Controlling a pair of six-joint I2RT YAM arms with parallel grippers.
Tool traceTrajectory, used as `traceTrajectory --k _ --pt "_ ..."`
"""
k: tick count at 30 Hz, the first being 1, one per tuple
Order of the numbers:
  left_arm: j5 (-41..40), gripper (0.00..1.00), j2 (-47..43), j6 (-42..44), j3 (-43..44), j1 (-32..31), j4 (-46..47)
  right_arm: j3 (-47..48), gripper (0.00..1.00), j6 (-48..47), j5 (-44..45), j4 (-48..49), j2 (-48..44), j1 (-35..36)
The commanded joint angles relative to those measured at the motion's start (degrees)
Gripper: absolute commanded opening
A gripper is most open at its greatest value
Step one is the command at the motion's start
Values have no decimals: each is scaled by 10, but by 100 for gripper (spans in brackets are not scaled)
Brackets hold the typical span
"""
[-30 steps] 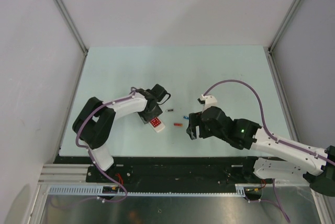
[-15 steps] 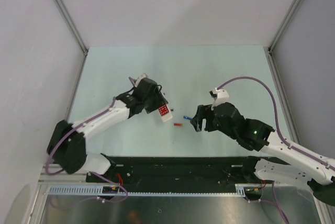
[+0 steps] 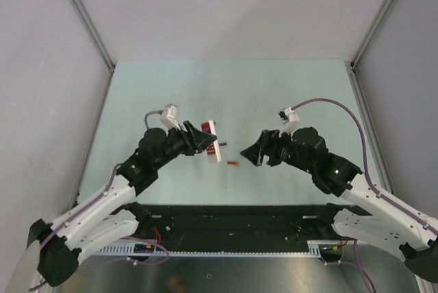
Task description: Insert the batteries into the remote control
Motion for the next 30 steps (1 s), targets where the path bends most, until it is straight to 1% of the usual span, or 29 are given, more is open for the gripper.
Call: traceTrajectory --k 1,2,3,5,6,8,9,10,12,18,24,30 --pt "80 0 -63 49 -13 11 129 -24 84 46 -170 134 -4 -21" --pt "86 0 -82 52 -10 12 145 -35 84 57 -189 155 -6 -26" --pt "98 0 -88 60 0 13 152 -38 85 64 -205 192 -9 -30" --pt "114 0 -99 70 13 13 175 -39 87 84 -243 231 -10 -39" --pt "137 0 -100 79 26 13 183 -40 88 90 -255 266 -9 -43" --pt "166 0 -95 87 37 14 217 -40 90 106 -291 303 -4 -43" --pt "199 0 -93 89 42 14 234 -40 90 112 -300 338 -2 -44" --pt "212 0 -92 87 47 14 255 -40 91 116 -317 356 6 -43" --pt "232 0 -82 74 57 14 265 -39 93 127 -327 394 16 -42" --pt "277 0 -53 -11 35 18 394 -39 96 130 -317 438 40 -37" --pt "290 0 -34 -66 16 18 462 -39 98 117 -311 474 41 -29" --pt "297 0 -18 -92 13 18 488 -39 97 118 -321 525 65 -14"
